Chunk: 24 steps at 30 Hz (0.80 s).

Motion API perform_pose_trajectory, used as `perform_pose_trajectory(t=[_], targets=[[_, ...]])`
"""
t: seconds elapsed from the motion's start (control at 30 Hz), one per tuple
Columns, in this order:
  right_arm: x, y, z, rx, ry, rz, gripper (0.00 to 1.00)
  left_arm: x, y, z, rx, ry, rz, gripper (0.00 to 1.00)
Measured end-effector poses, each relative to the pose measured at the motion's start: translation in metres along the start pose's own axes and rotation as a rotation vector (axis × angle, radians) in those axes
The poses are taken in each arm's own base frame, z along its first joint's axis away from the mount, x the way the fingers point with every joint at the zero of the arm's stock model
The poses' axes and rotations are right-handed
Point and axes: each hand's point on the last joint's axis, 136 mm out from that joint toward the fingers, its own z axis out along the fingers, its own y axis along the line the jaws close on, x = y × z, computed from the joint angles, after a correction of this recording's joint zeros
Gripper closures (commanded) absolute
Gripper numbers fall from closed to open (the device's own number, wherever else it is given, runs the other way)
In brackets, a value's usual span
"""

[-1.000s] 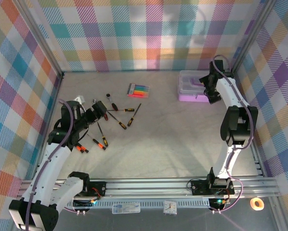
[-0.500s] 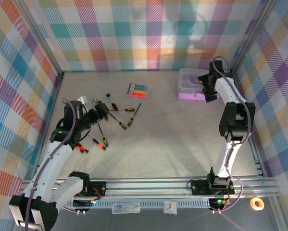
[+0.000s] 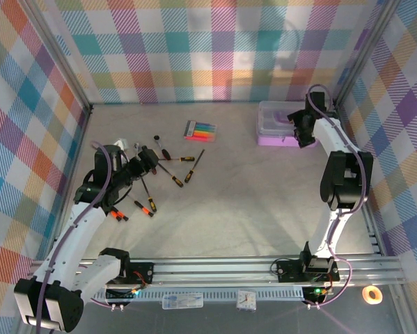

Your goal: Pack the tool kit

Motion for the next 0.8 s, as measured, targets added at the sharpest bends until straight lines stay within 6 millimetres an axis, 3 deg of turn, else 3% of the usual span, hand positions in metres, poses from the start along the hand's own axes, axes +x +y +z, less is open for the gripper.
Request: perform_pose_trajectory(t=[0.27,0.43,0.63,0.8], targets=[[-0.013,-0.027,-0.015,0.024,-0.007,-0.077,0.15,0.010,0.004,0.014,-0.022,0.052,0.001,0.19],[-0.012,-0.041,-0.031,0.042,-0.004,-0.162,0.10,0.019,-0.002,0.023,-0.022,0.092,0.016,0.19],[-0.012,-0.038,-0.049,0.028,-0.008,-0.243,0.03,0.027,-0.019,0.035,-0.007,0.140,0.054,0.19],[-0.012,-0.032,-0.051,0.013,0.004,-0.253,0.02,0.036,-0.033,0.041,0.006,0.168,0.091,0.19]])
